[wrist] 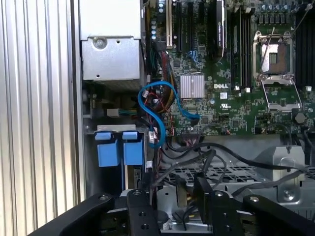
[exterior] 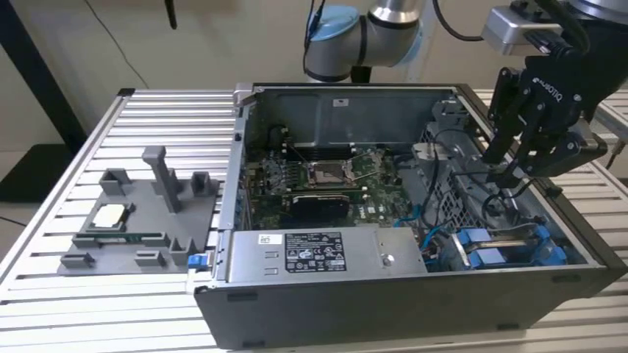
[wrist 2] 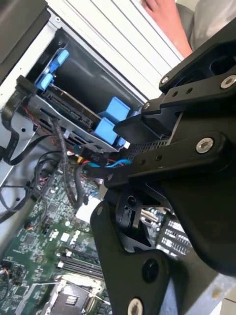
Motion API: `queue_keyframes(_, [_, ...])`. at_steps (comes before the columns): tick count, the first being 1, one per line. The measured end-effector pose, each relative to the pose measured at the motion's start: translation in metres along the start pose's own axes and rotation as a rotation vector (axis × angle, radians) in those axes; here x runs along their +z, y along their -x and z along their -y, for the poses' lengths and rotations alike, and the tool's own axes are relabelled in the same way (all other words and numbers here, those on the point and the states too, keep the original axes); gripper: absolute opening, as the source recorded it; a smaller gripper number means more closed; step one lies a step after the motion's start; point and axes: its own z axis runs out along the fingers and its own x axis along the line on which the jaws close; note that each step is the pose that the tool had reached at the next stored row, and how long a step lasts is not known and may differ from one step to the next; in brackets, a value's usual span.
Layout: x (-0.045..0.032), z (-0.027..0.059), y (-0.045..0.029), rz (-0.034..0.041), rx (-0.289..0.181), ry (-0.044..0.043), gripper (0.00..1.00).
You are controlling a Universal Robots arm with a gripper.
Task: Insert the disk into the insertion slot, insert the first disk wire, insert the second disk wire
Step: 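Insert the first disk wire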
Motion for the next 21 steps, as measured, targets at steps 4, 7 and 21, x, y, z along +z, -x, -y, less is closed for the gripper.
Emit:
queue_keyframes(4, [0.0014,0.004,0.0014,0.0087,0.0,-0.0039,0.47])
queue_keyframes(7, [0.003,0.0041,0.0014,0.0151,0.002,-0.0044,0.47])
queue_keyframes(21, [0.0081,0.0042,0.0012,0.0266,0.019,-0.0056,0.22])
